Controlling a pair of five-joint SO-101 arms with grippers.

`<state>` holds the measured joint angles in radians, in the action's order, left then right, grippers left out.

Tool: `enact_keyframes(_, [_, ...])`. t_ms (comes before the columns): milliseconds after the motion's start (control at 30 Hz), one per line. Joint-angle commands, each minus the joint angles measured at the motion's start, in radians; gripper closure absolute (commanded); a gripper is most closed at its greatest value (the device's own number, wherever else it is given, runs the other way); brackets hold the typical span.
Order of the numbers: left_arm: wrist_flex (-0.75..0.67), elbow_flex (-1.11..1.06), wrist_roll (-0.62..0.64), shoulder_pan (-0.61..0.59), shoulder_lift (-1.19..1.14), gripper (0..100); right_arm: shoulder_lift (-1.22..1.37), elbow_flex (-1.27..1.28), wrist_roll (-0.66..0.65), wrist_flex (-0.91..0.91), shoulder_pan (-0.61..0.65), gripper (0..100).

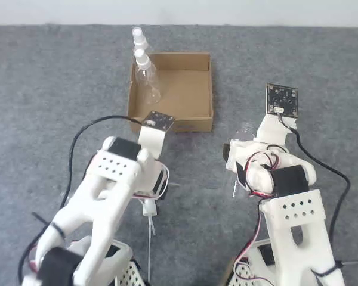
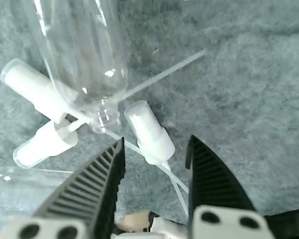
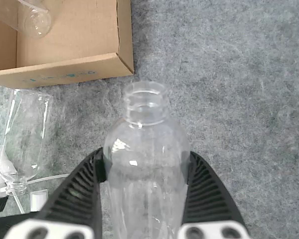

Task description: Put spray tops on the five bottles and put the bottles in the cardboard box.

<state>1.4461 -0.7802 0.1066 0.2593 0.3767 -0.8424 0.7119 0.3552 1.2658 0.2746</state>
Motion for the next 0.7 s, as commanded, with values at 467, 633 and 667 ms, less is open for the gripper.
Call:
enact_keyframes(467, [0.006, 0.209, 0.011, -0.060, -0.393, 82, -0.035, 0.008, 0.015, -0.031, -0.012, 97.9])
enact_keyframes(633, [-0.023, 0.206, 0.018, -0.055, -0.436, 82, -0.035, 0.009, 0.015, -0.031, -0.012, 97.9])
enact_keyframes(667, [-0.034, 0.200, 0.031, -0.054, -0.445, 82, -0.035, 0.009, 0.015, -0.031, -0.012, 97.9])
